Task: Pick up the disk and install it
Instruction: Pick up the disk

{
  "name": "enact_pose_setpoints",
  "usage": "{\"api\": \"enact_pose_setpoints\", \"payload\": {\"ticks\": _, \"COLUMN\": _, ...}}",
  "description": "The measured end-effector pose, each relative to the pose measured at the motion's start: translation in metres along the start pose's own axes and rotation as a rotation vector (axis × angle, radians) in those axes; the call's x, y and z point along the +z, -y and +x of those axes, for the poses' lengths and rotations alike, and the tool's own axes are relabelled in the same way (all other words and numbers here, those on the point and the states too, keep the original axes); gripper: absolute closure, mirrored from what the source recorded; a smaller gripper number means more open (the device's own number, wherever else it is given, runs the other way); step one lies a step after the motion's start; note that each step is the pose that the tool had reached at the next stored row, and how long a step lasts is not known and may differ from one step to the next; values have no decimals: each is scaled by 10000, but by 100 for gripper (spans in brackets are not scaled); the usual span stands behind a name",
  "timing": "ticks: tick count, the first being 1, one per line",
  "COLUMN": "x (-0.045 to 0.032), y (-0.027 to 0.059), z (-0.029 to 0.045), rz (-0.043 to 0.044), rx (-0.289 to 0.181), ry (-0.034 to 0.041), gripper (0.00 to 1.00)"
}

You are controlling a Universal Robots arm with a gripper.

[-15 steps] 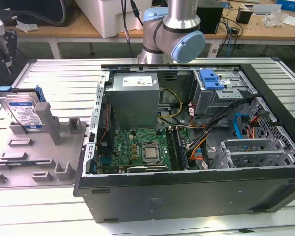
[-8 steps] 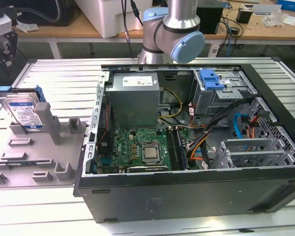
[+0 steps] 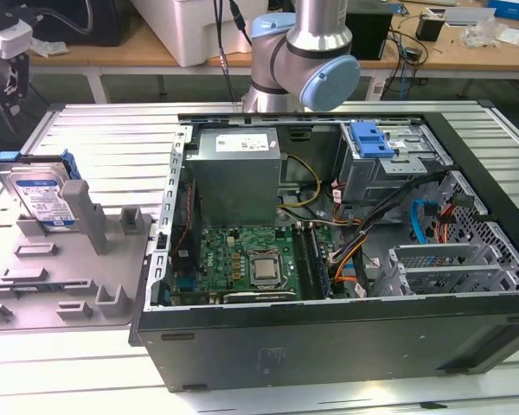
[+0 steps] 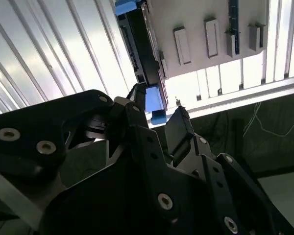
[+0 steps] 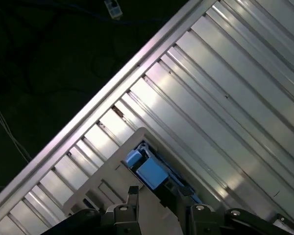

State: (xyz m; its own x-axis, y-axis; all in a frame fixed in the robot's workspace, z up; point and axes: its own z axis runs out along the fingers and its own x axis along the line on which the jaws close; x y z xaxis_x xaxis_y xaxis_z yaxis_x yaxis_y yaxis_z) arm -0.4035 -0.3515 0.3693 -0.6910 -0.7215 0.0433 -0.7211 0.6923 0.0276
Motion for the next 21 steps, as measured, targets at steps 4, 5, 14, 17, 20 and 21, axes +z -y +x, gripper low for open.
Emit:
{"api": "enact_pose_setpoints", "payload": {"ticks": 4, "x": 0, "y": 0, "z": 0, "rz": 31, "rx": -823, "ry": -18, "gripper": 56}}
{"api": "enact_pose_setpoints", "payload": {"ticks": 5, "x": 0, "y": 0, "z": 0, "rz": 45, "rx": -1199, "ry": -25, "gripper": 56}}
{"api": "enact_pose_setpoints", "payload": {"ticks": 14, "x": 0, "y": 0, "z": 0, "rz": 114, "rx": -2979, "ry": -66, "gripper": 56}}
{"api": "enact_pose_setpoints", "payload": {"ticks": 17, "x": 0, "y": 0, "z": 0, "rz": 136, "rx": -3534, "ry": -80, "gripper": 56}}
{"api": "enact_pose_setpoints", "payload": {"ticks": 20, "x": 0, "y": 0, "z": 0, "rz": 171, "rx": -4389, "ry": -102, "gripper": 56}}
{"api": "enact_pose_setpoints", "payload": {"ticks": 21, "x": 0, "y": 0, "z": 0, "rz": 179, "rx": -4580, "ry": -108, "gripper": 56}}
